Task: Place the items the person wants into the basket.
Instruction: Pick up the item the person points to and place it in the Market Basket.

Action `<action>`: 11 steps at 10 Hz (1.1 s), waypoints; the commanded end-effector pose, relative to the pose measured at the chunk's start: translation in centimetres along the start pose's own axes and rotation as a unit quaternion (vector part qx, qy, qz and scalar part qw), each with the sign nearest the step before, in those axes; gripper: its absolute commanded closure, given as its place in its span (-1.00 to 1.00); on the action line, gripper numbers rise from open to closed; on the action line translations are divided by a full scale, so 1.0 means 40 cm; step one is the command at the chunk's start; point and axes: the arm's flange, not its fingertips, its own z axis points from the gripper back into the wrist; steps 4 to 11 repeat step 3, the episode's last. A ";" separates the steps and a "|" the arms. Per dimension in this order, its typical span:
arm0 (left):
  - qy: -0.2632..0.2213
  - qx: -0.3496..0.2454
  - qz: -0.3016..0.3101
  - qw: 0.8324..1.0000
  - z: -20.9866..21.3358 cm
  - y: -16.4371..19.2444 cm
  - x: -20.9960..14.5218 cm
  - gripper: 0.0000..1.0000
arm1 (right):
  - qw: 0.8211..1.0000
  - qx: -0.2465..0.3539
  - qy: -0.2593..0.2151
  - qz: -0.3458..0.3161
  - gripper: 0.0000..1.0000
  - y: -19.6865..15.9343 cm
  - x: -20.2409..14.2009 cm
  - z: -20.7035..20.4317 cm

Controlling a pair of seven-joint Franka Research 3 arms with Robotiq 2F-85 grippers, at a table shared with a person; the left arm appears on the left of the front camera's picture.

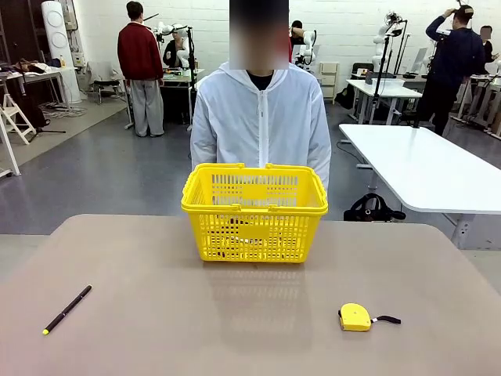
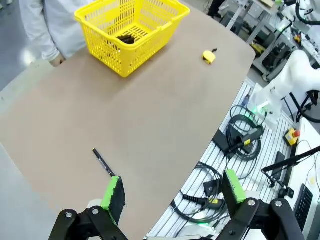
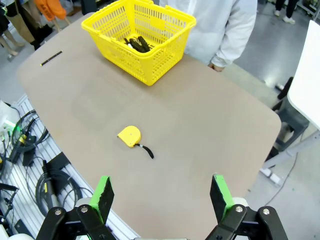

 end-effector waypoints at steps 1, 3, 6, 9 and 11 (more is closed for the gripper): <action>-0.011 -0.004 0.010 1.000 -0.028 -0.010 -0.016 -1.00 | 1.000 0.002 0.004 -0.002 -1.00 -0.003 0.002 -0.001; 0.000 0.000 0.000 1.000 0.000 0.000 0.000 -1.00 | 1.000 0.002 0.004 -0.002 -1.00 -0.003 0.002 -0.001; 0.000 0.000 0.000 1.000 0.000 0.000 0.000 -1.00 | 1.000 0.002 0.004 -0.002 -1.00 -0.003 0.002 -0.001; 0.000 0.000 0.000 1.000 0.000 0.000 0.000 -1.00 | 1.000 0.002 0.004 -0.002 -1.00 -0.003 0.002 -0.001; 0.000 0.000 0.000 1.000 0.000 0.000 0.000 -1.00 | 1.000 0.002 0.004 -0.002 -1.00 -0.003 0.002 -0.001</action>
